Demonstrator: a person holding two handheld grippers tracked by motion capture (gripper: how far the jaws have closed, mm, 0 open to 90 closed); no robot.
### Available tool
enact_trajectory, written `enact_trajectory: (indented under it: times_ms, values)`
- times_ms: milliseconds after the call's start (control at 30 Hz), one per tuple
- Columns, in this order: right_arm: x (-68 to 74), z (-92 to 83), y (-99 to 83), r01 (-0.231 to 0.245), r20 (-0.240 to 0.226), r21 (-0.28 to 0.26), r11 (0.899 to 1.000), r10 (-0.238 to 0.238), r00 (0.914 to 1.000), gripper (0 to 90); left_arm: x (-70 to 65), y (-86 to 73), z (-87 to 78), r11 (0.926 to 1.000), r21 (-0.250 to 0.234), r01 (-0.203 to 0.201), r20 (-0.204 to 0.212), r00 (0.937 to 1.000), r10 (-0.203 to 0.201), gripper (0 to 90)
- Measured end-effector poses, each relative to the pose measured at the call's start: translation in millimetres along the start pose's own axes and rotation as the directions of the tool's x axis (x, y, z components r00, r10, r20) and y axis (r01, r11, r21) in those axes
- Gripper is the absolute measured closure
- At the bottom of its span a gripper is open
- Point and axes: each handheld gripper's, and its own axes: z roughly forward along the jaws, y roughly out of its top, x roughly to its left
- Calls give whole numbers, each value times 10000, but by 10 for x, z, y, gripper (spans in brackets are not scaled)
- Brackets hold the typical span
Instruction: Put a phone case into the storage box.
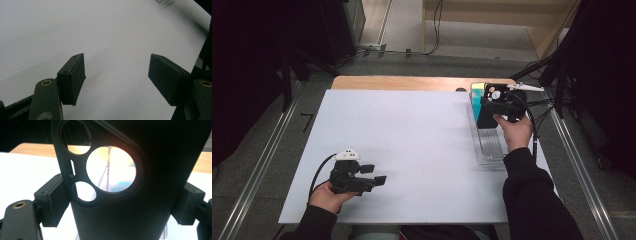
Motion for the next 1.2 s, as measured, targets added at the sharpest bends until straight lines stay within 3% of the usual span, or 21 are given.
enact_trajectory:
  times_ms: [133, 300, 567, 1200]
  values:
    - [-30, 101, -25, -108, 115, 197, 9997, 105, 9999, 135, 9, -1, -7, 10000, -29, 86, -71, 9999, -86, 298]
    - [-30, 288, -70, 149, 492, 491, 9987, -173, 9986, 135, -7, 7, 9, 10000, 48, -18, -78, 10000, 19, 298]
    - [9, 496, 2, 328, 684, 730, 9968, -378, 9969, 135, -20, 41, 37, 10000, 16, -47, -6, 10000, 47, 298]
    - [19, 795, 174, 418, 1362, 862, 9954, -533, 9892, 136, -31, 57, 56, 9997, 0, -234, 218, 9995, 234, 299]
